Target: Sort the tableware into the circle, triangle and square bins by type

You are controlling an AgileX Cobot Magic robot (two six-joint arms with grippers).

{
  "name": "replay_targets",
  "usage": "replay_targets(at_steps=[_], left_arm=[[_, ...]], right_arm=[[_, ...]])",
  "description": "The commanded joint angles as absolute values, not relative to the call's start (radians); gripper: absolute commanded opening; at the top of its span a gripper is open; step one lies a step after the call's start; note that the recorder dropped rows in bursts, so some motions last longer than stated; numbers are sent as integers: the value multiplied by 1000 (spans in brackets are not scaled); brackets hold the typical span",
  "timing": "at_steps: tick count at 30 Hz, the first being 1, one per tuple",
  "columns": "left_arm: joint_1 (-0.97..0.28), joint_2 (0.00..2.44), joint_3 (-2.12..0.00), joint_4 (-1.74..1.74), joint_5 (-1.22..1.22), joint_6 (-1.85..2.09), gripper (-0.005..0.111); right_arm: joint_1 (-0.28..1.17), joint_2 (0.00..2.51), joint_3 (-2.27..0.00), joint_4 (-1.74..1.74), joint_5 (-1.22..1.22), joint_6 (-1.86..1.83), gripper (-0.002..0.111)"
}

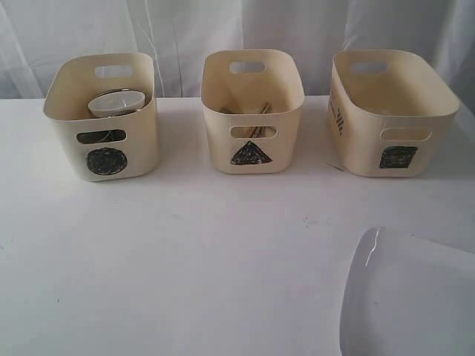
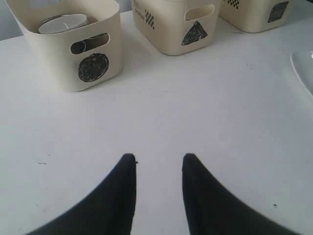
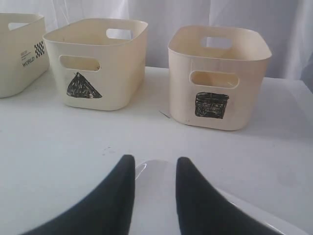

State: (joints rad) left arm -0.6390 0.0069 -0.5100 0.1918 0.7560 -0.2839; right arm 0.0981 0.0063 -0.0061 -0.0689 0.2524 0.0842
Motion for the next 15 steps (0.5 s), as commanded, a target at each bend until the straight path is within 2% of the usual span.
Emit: replay_targets(at_steps=[1, 5, 7, 10, 15], left_arm=[[-642, 0, -509, 191, 739, -290, 37], [-642, 0, -509, 187, 651, -203, 37], [-642, 0, -488, 159, 512, -101, 37], [-642, 0, -361, 120, 262, 27, 37], [-642, 0, -189, 66, 122, 27, 37]], right_arm=[[89, 0, 0, -75, 245, 84, 29], [89, 0, 0, -75, 245, 84, 29], [89, 0, 0, -75, 245, 84, 29], [89, 0, 0, -75, 245, 84, 29], [89, 0, 0, -75, 245, 84, 29]])
